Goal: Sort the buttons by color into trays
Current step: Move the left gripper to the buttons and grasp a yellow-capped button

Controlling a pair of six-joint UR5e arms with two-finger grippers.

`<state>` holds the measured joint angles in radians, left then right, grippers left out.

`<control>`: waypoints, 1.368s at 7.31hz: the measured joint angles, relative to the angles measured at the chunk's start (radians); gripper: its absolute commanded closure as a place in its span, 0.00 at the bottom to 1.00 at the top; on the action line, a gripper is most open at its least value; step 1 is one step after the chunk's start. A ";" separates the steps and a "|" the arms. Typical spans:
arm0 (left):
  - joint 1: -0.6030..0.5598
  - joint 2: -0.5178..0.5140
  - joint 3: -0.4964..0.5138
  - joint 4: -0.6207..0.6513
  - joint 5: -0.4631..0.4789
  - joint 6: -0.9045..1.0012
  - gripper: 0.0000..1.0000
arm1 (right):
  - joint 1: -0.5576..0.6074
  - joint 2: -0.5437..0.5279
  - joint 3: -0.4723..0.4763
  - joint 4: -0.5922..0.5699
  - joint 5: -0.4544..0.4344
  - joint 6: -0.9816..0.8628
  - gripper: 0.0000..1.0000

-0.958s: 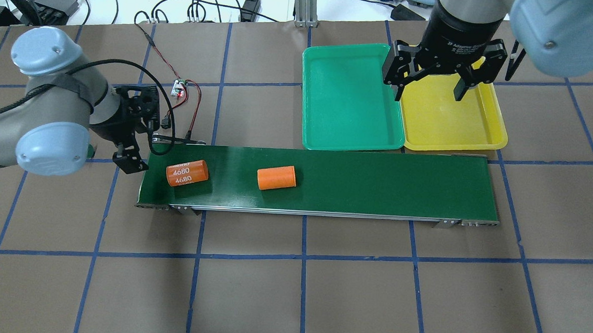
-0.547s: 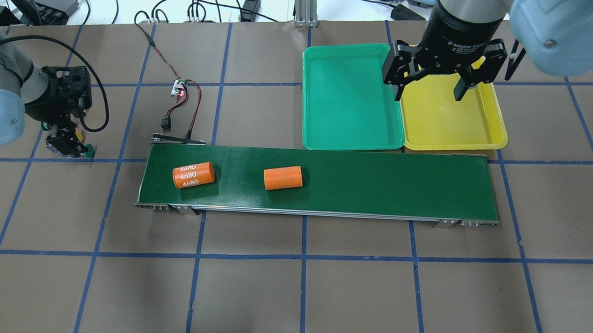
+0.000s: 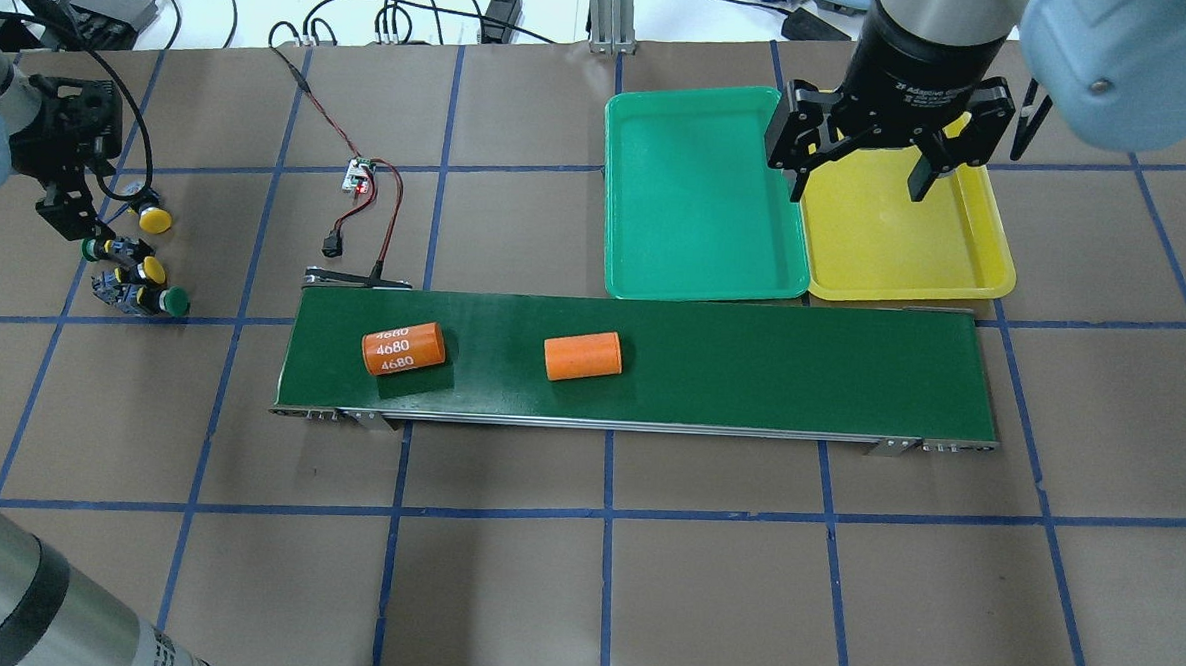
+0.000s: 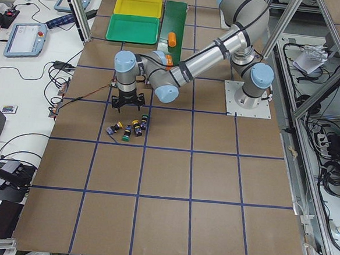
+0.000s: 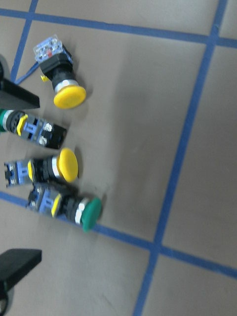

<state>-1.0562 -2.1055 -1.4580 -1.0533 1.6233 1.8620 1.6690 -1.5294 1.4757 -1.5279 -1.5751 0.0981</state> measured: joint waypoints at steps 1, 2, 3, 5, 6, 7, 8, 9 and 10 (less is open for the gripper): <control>0.010 -0.072 0.081 -0.006 -0.004 0.106 0.00 | 0.000 0.000 0.000 0.000 0.000 0.000 0.00; 0.027 -0.138 0.155 -0.009 -0.019 0.222 0.00 | 0.000 0.000 0.000 0.000 0.000 -0.001 0.00; 0.040 -0.195 0.222 -0.014 -0.045 0.305 0.00 | 0.000 0.000 0.000 0.000 0.000 -0.002 0.00; 0.037 -0.274 0.299 -0.025 -0.077 0.373 0.00 | 0.000 0.001 0.000 0.001 0.000 -0.006 0.00; 0.027 -0.290 0.309 -0.034 -0.084 0.393 0.00 | 0.000 0.001 0.000 0.001 0.000 -0.008 0.00; 0.022 -0.305 0.315 -0.037 -0.099 0.411 0.00 | 0.000 0.003 0.001 0.001 -0.001 -0.010 0.00; 0.022 -0.319 0.318 -0.038 -0.117 0.420 0.00 | 0.000 0.007 0.002 0.002 -0.002 -0.011 0.00; 0.024 -0.331 0.317 -0.039 -0.122 0.423 0.00 | 0.000 0.013 0.003 0.003 -0.004 -0.012 0.00; 0.027 -0.337 0.317 -0.042 -0.123 0.423 0.00 | 0.000 0.015 0.005 0.010 -0.004 -0.013 0.00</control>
<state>-1.0295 -2.4420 -1.1405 -1.0953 1.5005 2.2852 1.6690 -1.5140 1.4802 -1.5183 -1.5795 0.0855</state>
